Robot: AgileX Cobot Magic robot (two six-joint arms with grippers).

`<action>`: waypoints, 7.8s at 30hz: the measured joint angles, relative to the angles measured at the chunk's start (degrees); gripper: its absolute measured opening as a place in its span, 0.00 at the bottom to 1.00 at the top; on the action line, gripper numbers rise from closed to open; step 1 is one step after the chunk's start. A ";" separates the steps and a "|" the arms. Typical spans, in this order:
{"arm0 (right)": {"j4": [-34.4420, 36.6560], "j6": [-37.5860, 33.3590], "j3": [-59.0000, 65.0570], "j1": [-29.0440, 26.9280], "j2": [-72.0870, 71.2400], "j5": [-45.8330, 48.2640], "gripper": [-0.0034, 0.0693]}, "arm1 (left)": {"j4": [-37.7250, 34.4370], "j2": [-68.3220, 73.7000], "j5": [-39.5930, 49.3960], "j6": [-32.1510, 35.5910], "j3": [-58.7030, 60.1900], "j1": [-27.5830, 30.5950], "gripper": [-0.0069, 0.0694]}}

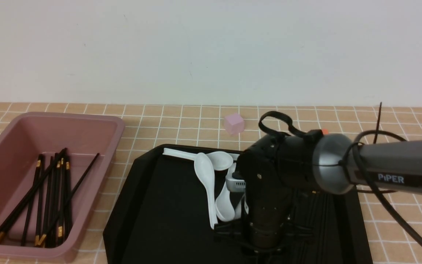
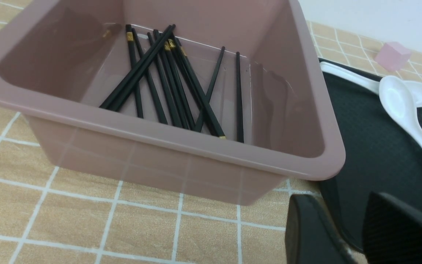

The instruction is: On brown tablecloth take chopsticks from black tray and put them in box.

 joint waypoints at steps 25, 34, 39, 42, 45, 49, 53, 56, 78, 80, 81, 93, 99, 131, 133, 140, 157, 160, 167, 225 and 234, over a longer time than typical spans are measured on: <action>1.33 -4.06 1.04 0.67 -17.13 5.40 0.21 | 0.00 0.00 0.00 0.00 0.00 0.00 0.40; 17.92 -22.13 -11.19 2.44 -16.88 -9.41 0.21 | 0.00 0.00 0.00 0.00 0.00 0.00 0.40; 26.77 -31.44 -18.44 3.86 -8.92 -12.46 0.21 | 0.00 0.00 0.00 0.00 0.00 0.00 0.40; 31.30 -35.57 -22.21 4.14 -4.56 -12.56 0.21 | 0.00 0.00 0.00 0.00 0.00 0.00 0.40; 36.54 -41.10 -28.01 4.35 0.96 -12.67 0.21 | 0.00 0.00 0.00 0.00 0.00 0.00 0.40; 41.66 -45.78 -35.24 5.39 7.24 -13.02 0.21 | 0.00 0.00 0.00 0.00 0.00 0.00 0.40; 46.18 -50.13 -40.23 6.81 13.50 -16.07 0.21 | 0.00 0.00 0.00 0.00 0.00 0.00 0.40; 50.45 -53.58 -43.10 8.16 18.31 -21.43 0.21 | 0.00 0.00 0.00 0.00 0.00 0.00 0.40; 39.62 -55.98 -43.83 7.58 12.84 -7.48 0.38 | 0.00 0.00 0.00 0.00 0.00 0.00 0.40; 36.47 -55.98 -43.89 6.89 9.69 -2.83 0.27 | 0.00 0.00 0.00 0.00 0.00 0.00 0.40; 34.89 -55.98 -43.89 6.45 7.72 -0.01 0.20 | 0.00 0.00 0.00 0.00 0.00 0.00 0.40; 11.66 -44.75 -42.78 2.81 -18.96 17.71 0.03 | 0.00 0.00 0.00 0.00 0.00 0.00 0.40; 5.37 -41.58 -31.37 4.56 -35.04 18.02 0.04 | 0.00 0.00 0.00 0.00 0.00 0.00 0.40; -1.70 -39.76 60.69 4.81 -86.56 -55.14 0.07 | 0.00 0.00 0.00 0.00 0.00 0.00 0.40; -1.70 -39.76 60.76 4.81 -86.56 -54.83 0.07 | 0.00 0.00 0.00 0.00 0.00 0.00 0.40; -1.70 -39.76 60.87 4.81 -86.56 -52.81 0.08 | 0.00 0.00 0.00 0.00 0.00 0.00 0.40; -4.39 -41.91 66.11 -6.80 -101.40 -48.50 0.10 | 0.00 0.00 0.00 0.00 0.00 0.00 0.40; -4.04 -43.37 70.49 -14.52 -107.00 -48.05 0.10 | 0.00 0.00 0.00 0.00 0.00 0.00 0.40; -3.24 -49.46 77.02 -28.61 -116.62 -44.61 0.12 | 0.00 0.00 0.00 0.00 0.00 0.00 0.40; -3.27 -50.05 76.68 -36.23 -116.91 -32.92 0.22 | 0.00 0.00 0.00 0.00 0.00 0.00 0.40; -3.27 -50.05 76.68 -36.23 -116.91 -32.92 0.23 | 0.00 0.00 0.00 0.00 0.00 0.00 0.40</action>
